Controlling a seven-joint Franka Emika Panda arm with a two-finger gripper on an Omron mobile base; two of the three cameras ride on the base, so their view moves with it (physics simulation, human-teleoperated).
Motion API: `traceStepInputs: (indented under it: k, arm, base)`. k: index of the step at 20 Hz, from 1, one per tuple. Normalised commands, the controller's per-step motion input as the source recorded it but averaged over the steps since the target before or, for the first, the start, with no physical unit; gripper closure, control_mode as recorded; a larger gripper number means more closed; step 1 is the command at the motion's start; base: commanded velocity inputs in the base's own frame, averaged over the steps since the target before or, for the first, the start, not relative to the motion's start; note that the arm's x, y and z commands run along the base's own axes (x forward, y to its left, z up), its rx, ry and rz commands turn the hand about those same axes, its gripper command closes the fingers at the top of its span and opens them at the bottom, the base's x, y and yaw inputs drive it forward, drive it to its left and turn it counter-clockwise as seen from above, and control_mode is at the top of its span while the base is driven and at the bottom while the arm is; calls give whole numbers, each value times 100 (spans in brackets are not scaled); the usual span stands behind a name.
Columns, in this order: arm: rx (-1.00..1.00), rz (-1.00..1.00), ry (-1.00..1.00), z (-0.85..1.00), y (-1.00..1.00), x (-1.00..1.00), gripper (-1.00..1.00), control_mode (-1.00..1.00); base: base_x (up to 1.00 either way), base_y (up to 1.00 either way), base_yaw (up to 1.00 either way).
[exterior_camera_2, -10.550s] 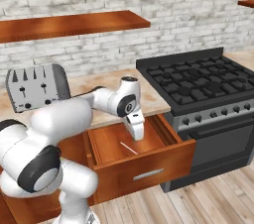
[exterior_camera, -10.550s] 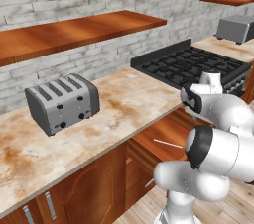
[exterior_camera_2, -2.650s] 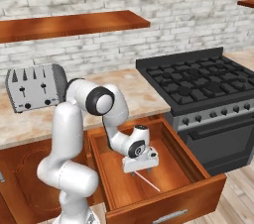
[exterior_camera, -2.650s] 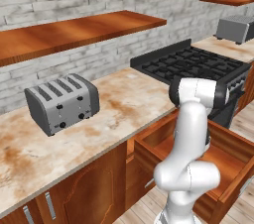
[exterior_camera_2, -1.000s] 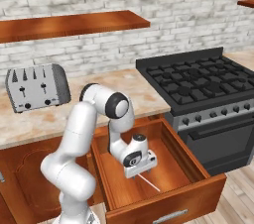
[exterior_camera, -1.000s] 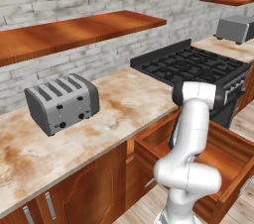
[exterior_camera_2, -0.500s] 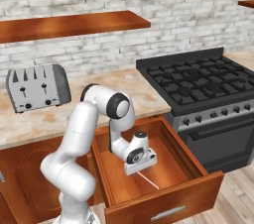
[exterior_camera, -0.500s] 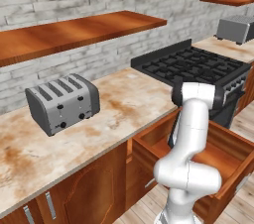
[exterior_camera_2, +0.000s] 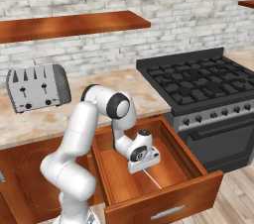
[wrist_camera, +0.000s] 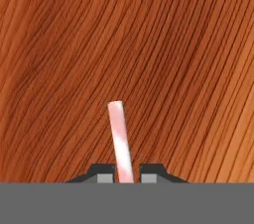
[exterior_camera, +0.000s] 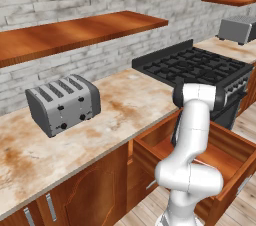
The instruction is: Take a straw from the drawer in front and place it inside the glass cup on the dining counter.
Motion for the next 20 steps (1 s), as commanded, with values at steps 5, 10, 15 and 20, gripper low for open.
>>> traceStepInputs:
  k: [5, 10, 15, 20]
  arm:
    - [0, 0, 0, 29, -8, -4, 100, -100]
    - [0, 0, -1, 100, 0, -29, 100, -100]
    - [0, 0, -3, 100, 0, -38, 100, -100]
    - [0, 0, -10, 100, 0, -8, 100, -100]
  base:
    - [0, 0, 0]
    - [0, 0, 0]
    - [0, 0, 0]
    - [0, 0, 0]
